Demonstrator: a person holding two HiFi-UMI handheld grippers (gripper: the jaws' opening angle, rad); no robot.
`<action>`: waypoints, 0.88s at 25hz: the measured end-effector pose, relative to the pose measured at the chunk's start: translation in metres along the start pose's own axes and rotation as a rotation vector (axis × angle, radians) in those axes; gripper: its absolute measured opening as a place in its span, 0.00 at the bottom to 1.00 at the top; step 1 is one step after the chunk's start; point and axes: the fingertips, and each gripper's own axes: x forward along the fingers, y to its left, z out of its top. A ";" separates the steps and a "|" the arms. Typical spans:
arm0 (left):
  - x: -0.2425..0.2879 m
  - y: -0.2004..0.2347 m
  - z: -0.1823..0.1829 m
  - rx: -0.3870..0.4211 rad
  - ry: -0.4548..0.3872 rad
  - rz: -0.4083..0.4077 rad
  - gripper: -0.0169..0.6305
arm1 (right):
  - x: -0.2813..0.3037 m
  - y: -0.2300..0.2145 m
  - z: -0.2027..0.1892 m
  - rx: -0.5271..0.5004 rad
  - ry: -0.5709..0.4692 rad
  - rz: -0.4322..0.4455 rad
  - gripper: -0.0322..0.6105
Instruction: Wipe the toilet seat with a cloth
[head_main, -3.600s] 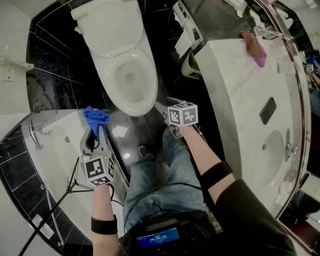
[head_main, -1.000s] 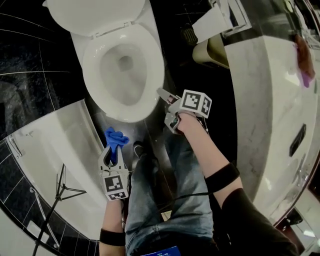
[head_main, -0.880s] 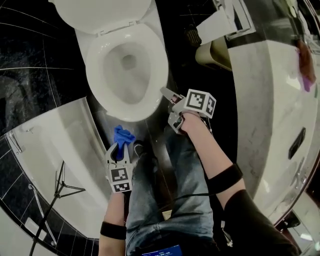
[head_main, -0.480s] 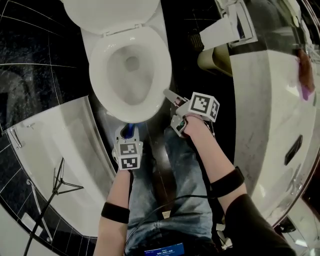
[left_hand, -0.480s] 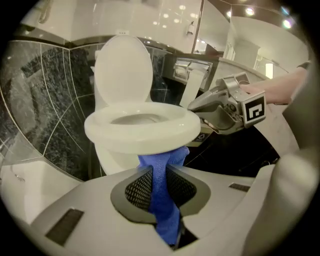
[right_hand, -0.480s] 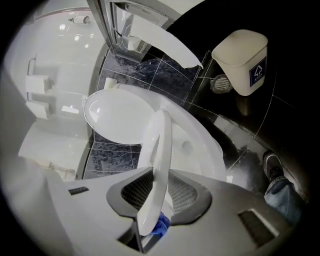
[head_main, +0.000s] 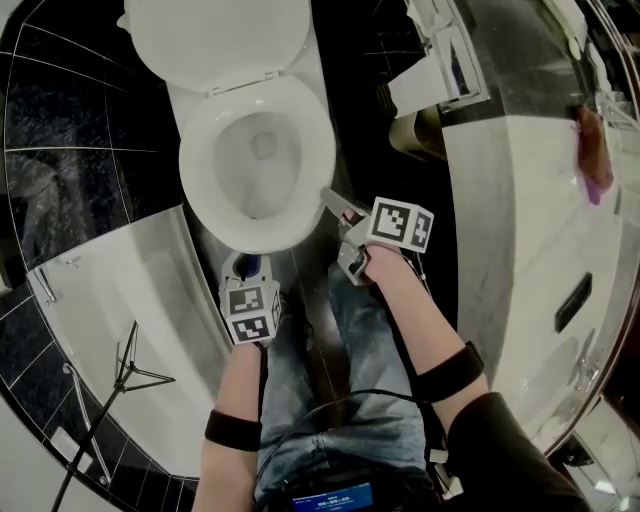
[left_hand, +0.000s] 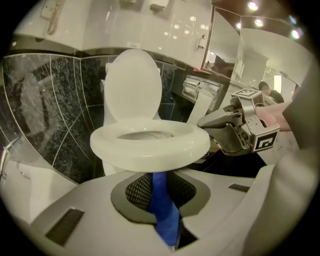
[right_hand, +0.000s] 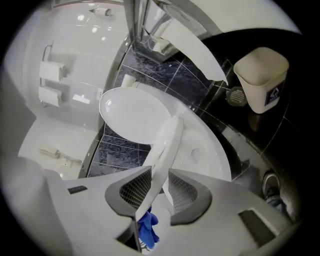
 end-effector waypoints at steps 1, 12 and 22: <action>-0.005 0.000 0.010 -0.001 -0.006 0.002 0.12 | -0.006 0.009 0.006 -0.049 -0.001 -0.008 0.26; -0.049 0.026 0.150 0.049 -0.167 0.069 0.12 | -0.071 0.094 0.053 -0.392 -0.085 -0.012 0.09; -0.039 0.060 0.263 0.051 -0.281 0.150 0.12 | -0.105 0.119 0.055 -0.764 -0.043 -0.048 0.05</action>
